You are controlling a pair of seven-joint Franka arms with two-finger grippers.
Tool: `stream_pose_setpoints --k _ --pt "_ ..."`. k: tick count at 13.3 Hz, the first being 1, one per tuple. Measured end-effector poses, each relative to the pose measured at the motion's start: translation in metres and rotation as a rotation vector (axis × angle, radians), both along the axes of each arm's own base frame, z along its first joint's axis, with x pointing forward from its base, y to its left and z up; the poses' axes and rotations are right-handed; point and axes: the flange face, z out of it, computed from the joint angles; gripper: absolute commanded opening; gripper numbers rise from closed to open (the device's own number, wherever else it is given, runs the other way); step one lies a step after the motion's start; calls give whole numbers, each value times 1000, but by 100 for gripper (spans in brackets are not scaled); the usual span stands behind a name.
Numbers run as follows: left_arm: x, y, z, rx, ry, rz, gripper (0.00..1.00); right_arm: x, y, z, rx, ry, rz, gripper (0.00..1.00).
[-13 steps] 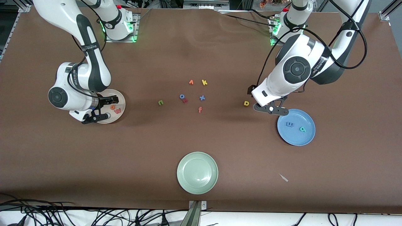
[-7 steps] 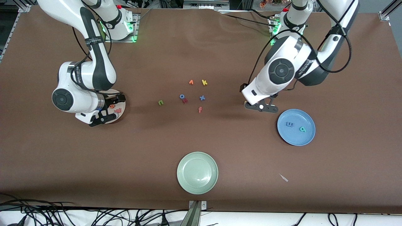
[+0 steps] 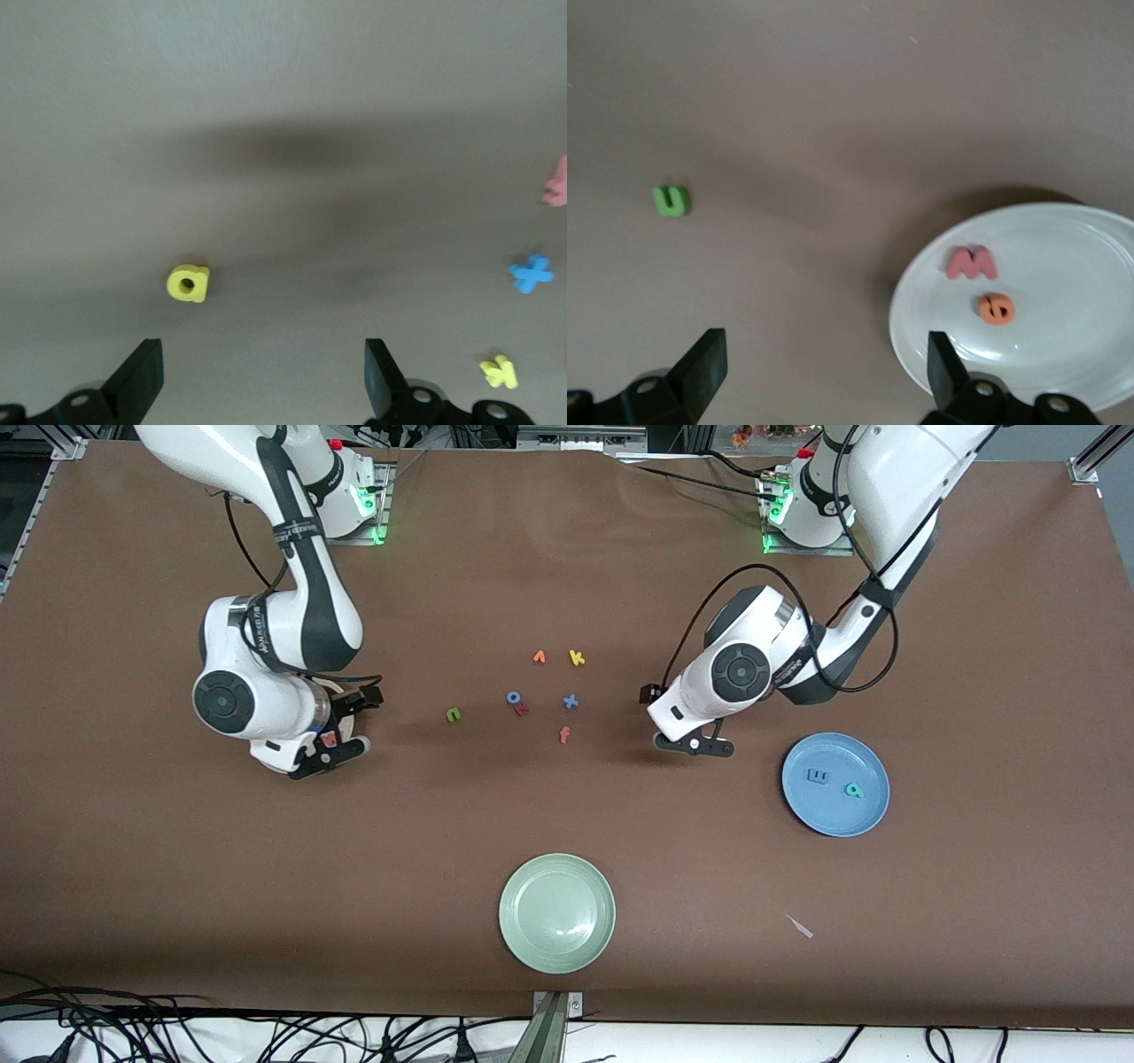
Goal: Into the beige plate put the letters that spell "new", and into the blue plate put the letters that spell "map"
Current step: 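Grasp the yellow a with the left gripper while the right gripper reaches the green u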
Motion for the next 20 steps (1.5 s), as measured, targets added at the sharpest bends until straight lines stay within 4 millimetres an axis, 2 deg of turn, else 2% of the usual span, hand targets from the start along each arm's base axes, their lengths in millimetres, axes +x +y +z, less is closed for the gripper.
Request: stream_pose_setpoints --k 2,4,8,9,12,13,14,16,18,20 --pt "-6 7 -11 40 -10 -42 100 -3 20 -5 -10 2 28 100" --pt "-9 15 -21 52 -31 -57 100 -4 25 -11 -14 8 45 100" --pt "-18 35 -46 -2 -97 -87 100 7 39 1 -11 -17 70 100" --pt "-20 39 -49 2 -103 -103 98 9 42 2 -13 -8 74 100" --pt "-21 42 -52 2 -138 -130 82 7 46 0 -27 22 56 100" --pt "-23 41 -53 -4 -143 -132 73 6 48 -1 -27 22 46 100" --pt "-25 41 -54 -6 -143 -134 68 5 54 -2 -27 16 29 100" --pt "-26 41 -56 -2 -149 -150 68 6 66 -4 -24 -38 4 100" --pt "-27 42 -57 1 -149 -152 59 -1 83 -16 -16 -98 -27 100" --pt "-28 44 -58 2 -146 -152 55 -15 103 -34 -4 -154 -62 100"
